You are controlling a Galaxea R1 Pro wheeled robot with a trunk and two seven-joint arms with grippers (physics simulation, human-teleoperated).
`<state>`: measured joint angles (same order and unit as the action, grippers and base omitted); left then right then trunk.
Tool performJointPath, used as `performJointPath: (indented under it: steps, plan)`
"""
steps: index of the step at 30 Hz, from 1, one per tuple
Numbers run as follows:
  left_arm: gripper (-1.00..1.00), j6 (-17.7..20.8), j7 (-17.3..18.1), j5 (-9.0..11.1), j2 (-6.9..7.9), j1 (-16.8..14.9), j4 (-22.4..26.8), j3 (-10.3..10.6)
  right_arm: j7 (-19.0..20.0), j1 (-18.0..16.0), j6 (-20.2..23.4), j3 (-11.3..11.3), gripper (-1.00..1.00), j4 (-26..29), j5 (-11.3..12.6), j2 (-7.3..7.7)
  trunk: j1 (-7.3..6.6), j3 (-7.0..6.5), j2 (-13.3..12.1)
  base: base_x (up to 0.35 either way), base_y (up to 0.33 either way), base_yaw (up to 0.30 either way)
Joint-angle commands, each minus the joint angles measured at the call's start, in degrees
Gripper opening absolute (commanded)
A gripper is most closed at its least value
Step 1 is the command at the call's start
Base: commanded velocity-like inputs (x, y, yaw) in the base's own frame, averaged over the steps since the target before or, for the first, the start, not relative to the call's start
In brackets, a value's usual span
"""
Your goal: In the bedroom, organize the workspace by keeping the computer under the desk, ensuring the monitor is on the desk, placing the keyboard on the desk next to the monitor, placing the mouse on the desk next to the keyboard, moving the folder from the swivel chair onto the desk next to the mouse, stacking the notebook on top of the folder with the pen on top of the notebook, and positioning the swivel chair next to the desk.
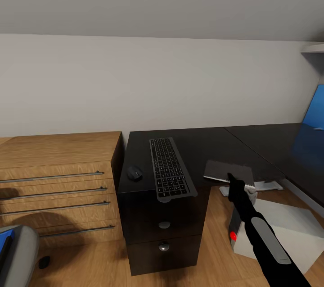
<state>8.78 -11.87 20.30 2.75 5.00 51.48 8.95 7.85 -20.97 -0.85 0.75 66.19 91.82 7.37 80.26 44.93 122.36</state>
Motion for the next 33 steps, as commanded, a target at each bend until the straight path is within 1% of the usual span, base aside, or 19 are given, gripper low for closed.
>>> performJointPath:
  steps: [1,5,17,18,21,24,33]
  plan:
    - [1.00,-0.09,-0.52,0.53,0.07,0.01,0.16,0.28,0.40,-0.03,-0.06,0.20,-1.00,-0.08,0.77,0.03,-0.01,0.05,0.02,0.000,0.000,0.000]
    - [1.00,-0.89,-0.52,0.53,0.06,0.02,0.20,0.34,0.39,-0.02,-0.03,0.37,-1.00,-0.23,0.89,0.02,-0.01,0.05,0.02,0.000,0.000,0.000]
    - [1.00,-1.06,-0.52,0.50,0.06,0.01,0.20,0.36,0.09,-0.03,-0.11,0.48,-1.00,-0.27,0.80,0.02,-0.01,0.05,0.02,0.001,0.000,0.000]
    - [1.00,-1.46,-0.52,0.34,0.06,0.01,0.20,0.45,0.07,-0.02,-0.13,0.48,-1.00,-0.27,0.76,0.02,-0.01,0.05,0.02,0.159,0.000,0.000]
    - [1.00,-3.25,-0.52,-1.15,0.04,0.01,0.15,0.48,0.04,-0.01,-0.12,0.48,-1.00,-0.27,0.69,0.02,-0.01,0.05,0.02,0.219,0.000,0.000]
    - [1.00,-4.22,-0.51,-2.31,0.01,0.01,0.12,0.46,0.04,-0.02,-0.18,0.48,-1.00,-0.27,0.60,0.02,-0.01,0.05,0.02,0.111,0.000,0.000]
    - [1.00,-4.54,-0.48,-2.69,-0.01,0.01,0.12,0.42,0.05,-0.03,-0.20,0.44,-1.00,-0.27,0.50,0.05,-0.01,0.05,0.02,0.027,0.000,0.000]
